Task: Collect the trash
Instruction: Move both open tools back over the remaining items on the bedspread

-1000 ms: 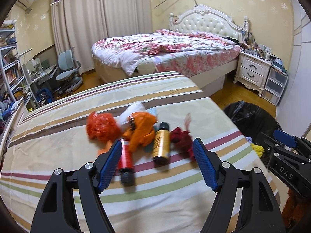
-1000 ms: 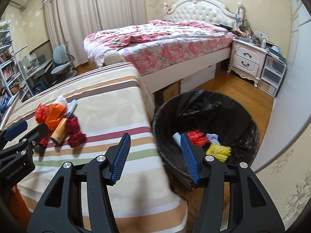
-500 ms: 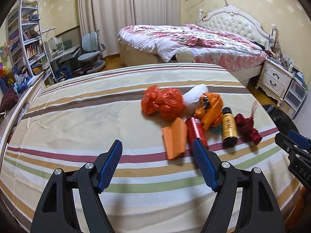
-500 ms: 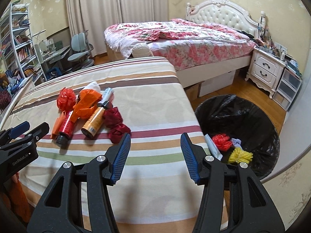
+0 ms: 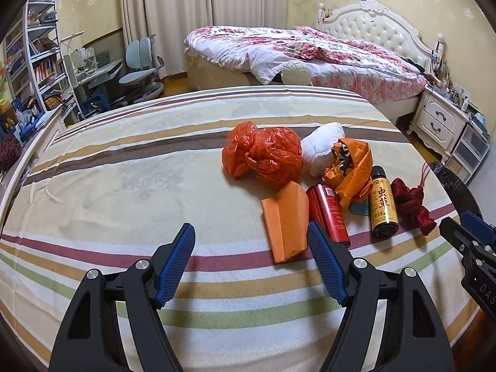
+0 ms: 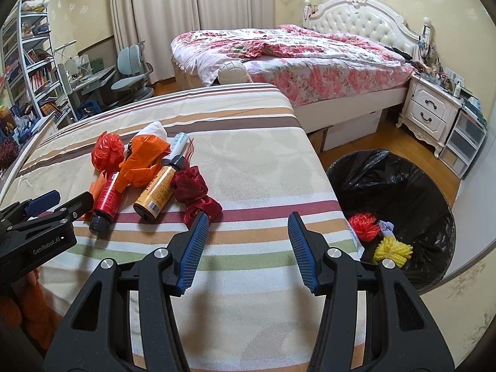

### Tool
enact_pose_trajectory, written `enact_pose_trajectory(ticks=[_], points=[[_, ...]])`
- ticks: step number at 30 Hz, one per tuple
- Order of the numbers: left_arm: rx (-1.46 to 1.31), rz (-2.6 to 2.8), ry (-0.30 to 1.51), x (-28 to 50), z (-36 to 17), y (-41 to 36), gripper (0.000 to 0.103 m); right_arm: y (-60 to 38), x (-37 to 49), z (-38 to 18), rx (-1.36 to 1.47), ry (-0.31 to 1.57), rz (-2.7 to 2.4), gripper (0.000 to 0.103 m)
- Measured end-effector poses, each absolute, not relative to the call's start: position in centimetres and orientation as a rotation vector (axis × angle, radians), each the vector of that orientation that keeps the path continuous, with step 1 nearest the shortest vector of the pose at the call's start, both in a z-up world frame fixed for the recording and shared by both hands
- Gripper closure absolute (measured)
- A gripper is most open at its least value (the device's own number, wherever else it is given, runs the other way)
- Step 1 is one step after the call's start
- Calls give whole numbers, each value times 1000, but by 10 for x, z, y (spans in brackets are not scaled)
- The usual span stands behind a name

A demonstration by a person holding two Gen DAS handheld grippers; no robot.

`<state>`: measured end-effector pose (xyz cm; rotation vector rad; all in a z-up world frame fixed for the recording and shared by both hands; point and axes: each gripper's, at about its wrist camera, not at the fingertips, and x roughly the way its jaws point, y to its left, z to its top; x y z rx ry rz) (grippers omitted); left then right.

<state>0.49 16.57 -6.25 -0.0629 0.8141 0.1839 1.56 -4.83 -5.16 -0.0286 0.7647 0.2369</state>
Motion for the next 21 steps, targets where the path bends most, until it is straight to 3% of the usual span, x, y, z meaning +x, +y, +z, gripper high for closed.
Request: enact_pose_trajectory(ticks=[18, 21], points=[[-47, 162, 824, 13, -62, 165, 31, -46, 17, -54, -30, 769, 244, 51], [-49, 146, 844, 16, -65, 163, 47, -46, 17, -54, -30, 769, 245, 51]])
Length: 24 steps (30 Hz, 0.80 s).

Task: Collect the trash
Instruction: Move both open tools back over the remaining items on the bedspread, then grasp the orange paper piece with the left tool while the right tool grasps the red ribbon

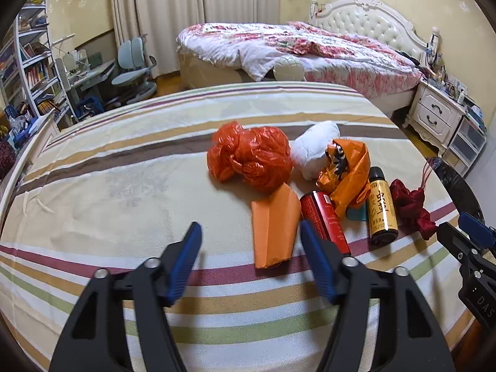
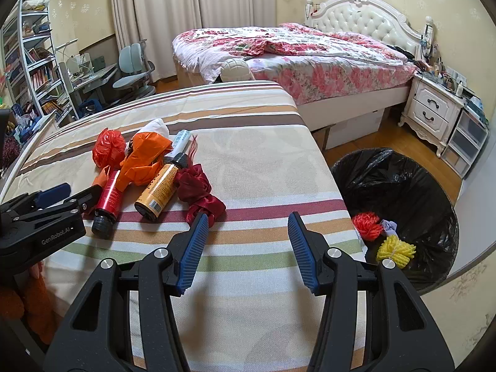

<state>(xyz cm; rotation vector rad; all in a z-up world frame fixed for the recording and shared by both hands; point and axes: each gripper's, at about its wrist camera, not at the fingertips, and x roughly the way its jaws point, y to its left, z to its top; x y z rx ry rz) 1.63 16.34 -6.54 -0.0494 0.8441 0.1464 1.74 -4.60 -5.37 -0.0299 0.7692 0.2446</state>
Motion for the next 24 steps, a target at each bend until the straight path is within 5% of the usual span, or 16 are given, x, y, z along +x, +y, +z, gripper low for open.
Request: enact_pose_trajectory(ticks=[5, 24], points=[[-52, 113, 858, 12, -68, 163, 75, -44, 18, -55, -30, 771, 248, 51], [-57, 192, 811, -20, -60, 199, 77, -26, 11, -46, -57, 757, 287, 51]])
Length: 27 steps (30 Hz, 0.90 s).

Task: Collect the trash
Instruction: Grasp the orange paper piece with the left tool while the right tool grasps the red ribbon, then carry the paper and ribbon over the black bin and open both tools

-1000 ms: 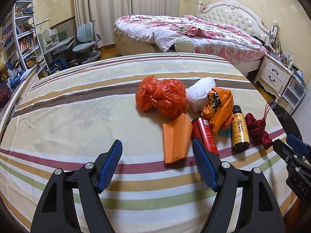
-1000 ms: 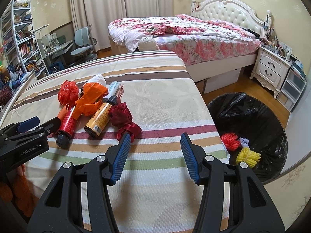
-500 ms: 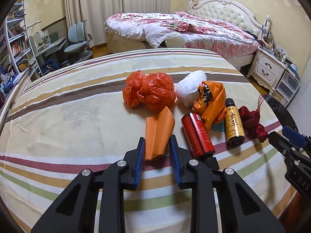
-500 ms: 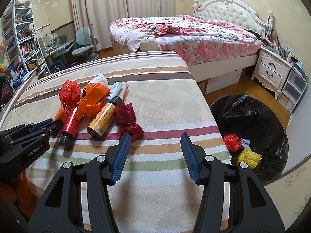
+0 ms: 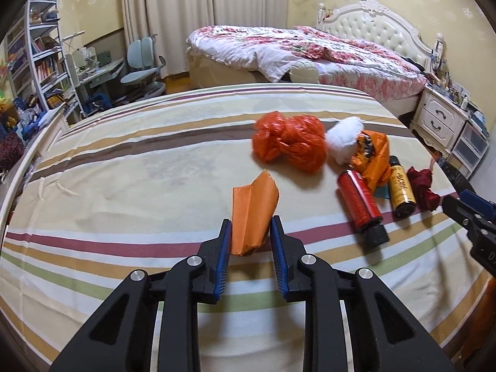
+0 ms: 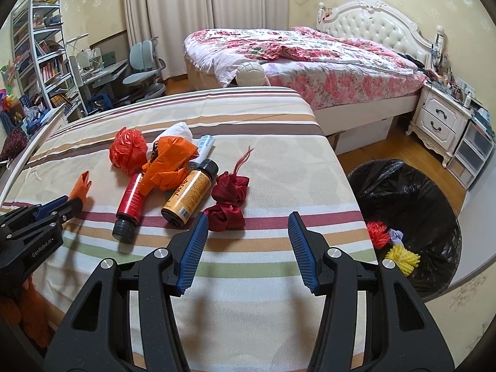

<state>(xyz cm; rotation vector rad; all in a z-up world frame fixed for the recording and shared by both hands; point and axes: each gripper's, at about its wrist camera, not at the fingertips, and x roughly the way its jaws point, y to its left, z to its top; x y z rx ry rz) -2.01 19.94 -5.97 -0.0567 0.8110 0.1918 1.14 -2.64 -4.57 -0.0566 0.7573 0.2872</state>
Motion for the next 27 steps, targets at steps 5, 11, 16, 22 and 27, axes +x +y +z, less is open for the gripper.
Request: enact_pose_trajectory(ticks=[5, 11, 16, 22, 27], points=[[-82, 223, 807, -17, -58, 215, 77, -22, 21, -44, -49, 767, 295, 51], [-96, 237, 800, -15, -58, 222, 77, -5, 38, -51, -93, 787, 296, 51], [-110, 233, 808, -14, -61, 225, 77, 1, 45, -60, -117, 829, 298, 73], [-112, 226, 803, -14, -60, 223, 77, -1, 39, -60, -113, 829, 303, 79], [-120, 208, 792, -16, -56, 219, 77, -10, 34, -54, -90, 815, 294, 79]])
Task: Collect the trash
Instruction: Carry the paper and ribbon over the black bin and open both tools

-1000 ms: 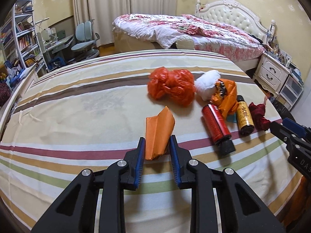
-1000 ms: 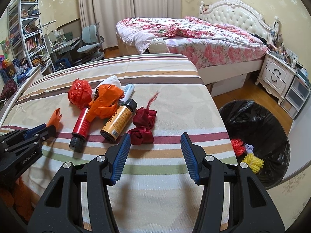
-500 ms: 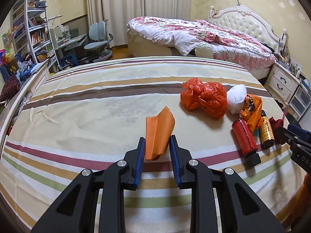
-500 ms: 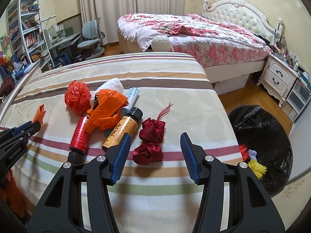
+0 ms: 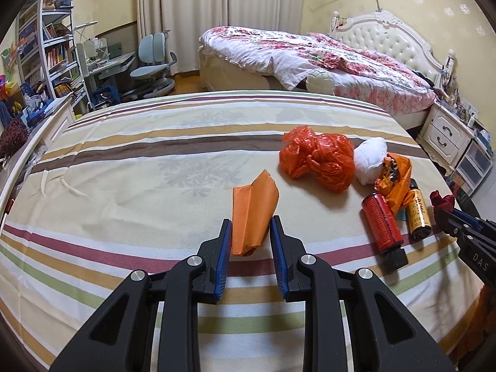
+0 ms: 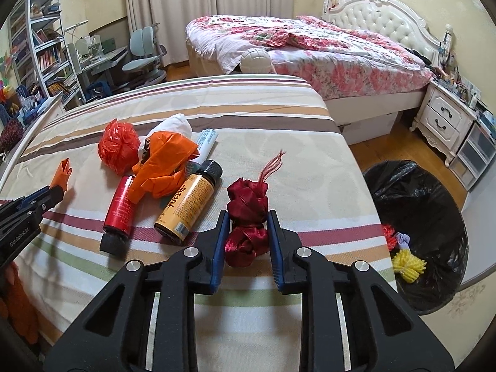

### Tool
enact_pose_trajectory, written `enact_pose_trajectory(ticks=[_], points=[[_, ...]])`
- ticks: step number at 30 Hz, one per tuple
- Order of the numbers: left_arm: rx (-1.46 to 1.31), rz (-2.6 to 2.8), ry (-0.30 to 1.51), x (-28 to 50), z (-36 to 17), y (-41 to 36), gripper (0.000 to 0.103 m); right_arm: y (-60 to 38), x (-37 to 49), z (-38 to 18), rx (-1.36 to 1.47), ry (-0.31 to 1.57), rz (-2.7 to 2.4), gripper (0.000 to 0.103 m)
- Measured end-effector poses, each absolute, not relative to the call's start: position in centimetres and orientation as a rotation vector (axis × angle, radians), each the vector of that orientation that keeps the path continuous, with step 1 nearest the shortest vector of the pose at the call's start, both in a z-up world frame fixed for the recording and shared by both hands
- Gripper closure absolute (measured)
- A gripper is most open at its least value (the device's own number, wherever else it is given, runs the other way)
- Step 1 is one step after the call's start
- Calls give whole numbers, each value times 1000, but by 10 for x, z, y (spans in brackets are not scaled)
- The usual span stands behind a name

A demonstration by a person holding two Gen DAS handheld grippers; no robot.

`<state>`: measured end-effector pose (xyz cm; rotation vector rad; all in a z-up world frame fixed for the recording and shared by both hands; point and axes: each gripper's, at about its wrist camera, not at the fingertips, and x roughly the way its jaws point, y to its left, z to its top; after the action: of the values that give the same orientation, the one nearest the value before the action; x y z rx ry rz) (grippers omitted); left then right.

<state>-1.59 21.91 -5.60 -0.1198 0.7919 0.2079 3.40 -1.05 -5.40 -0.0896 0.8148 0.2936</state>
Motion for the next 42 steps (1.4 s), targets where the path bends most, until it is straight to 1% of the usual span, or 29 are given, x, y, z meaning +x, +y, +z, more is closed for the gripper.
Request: enact_pose_trajectory(ticks=[7, 13, 23, 32, 42], points=[[-121, 163, 754, -19, -42, 198, 77, -31, 23, -40, -64, 768, 261, 79], [-103, 89, 710, -18, -27, 164, 77, -63, 16, -28, -38, 726, 209, 79], [-40, -87, 663, 5, -13, 79, 77, -136, 18, -18, -10, 675, 54, 79], [21, -211, 662, 33, -17, 5, 77, -190, 32, -22, 28, 671, -33, 79], [97, -260, 694, 68, -33, -48, 77, -218, 53, -34, 53, 674, -59, 79]])
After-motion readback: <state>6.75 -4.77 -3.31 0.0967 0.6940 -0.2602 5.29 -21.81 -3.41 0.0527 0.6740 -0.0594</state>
